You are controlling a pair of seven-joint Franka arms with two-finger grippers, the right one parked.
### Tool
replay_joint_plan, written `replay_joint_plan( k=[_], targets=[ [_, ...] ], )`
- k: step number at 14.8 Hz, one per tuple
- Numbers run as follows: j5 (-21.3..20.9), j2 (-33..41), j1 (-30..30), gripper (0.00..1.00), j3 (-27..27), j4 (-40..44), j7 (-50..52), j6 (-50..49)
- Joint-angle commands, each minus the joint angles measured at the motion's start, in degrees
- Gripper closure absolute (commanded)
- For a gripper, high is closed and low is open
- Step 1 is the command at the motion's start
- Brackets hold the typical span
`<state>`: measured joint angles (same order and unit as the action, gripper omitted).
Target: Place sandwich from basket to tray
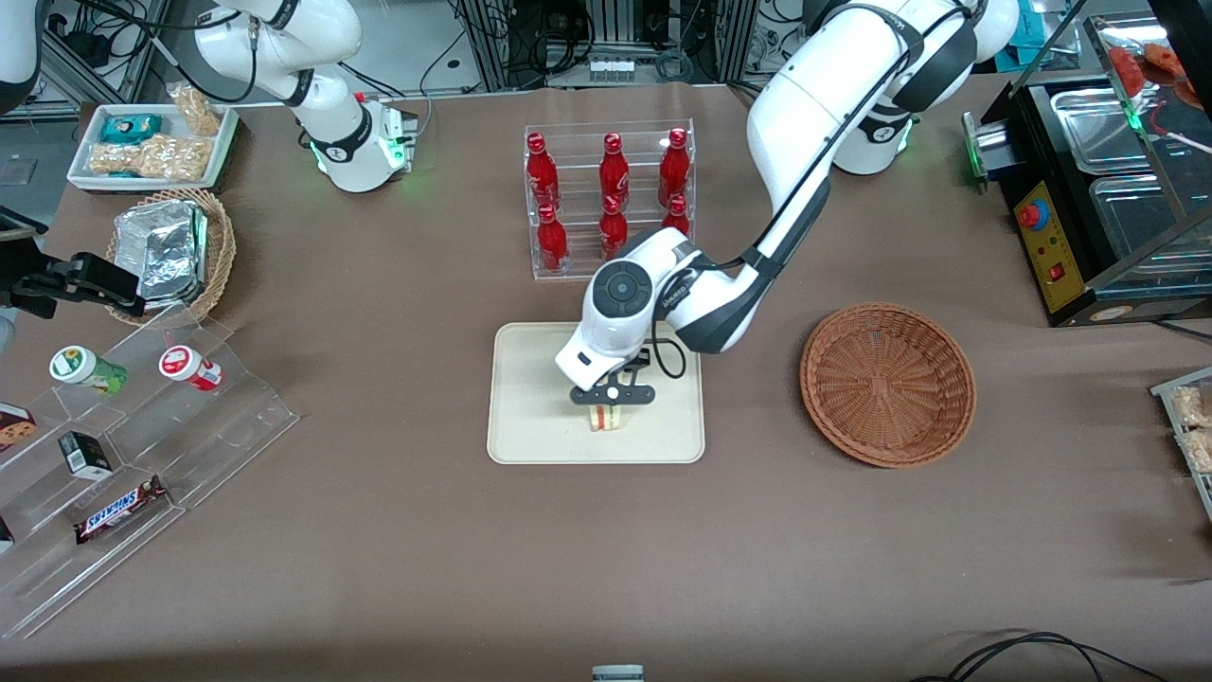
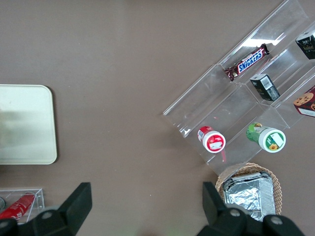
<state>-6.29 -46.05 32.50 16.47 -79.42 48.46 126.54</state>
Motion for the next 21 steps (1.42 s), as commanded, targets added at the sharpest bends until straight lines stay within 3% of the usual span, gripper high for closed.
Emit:
replay_joint_plan(
  k=[1, 4, 7, 10, 14, 18, 21],
  targets=[
    [-1.0, 0.34, 1.42, 0.0, -0.91, 2.42, 1.19, -0.68],
    [-1.0, 5.51, 0.81, 0.0, -4.86, 2.42, 2.7, -3.65],
    [0.05, 15.52, -5.5, 0.0, -5.31, -0.63, 0.43, -16.28],
    [2.78, 24.92, -12.08, 0.0, -5.4, -6.61, -7.64, -24.47],
    [2.87, 34.61, -24.56, 0.0, -5.57, -6.54, -25.83, -42.93],
    [2.52, 40.76, -32.83, 0.0, -5.57, -5.22, -30.52, -49.18],
    [2.96, 44.19, -34.43, 0.0, -5.4, -6.09, -31.13, -49.81]
  ],
)
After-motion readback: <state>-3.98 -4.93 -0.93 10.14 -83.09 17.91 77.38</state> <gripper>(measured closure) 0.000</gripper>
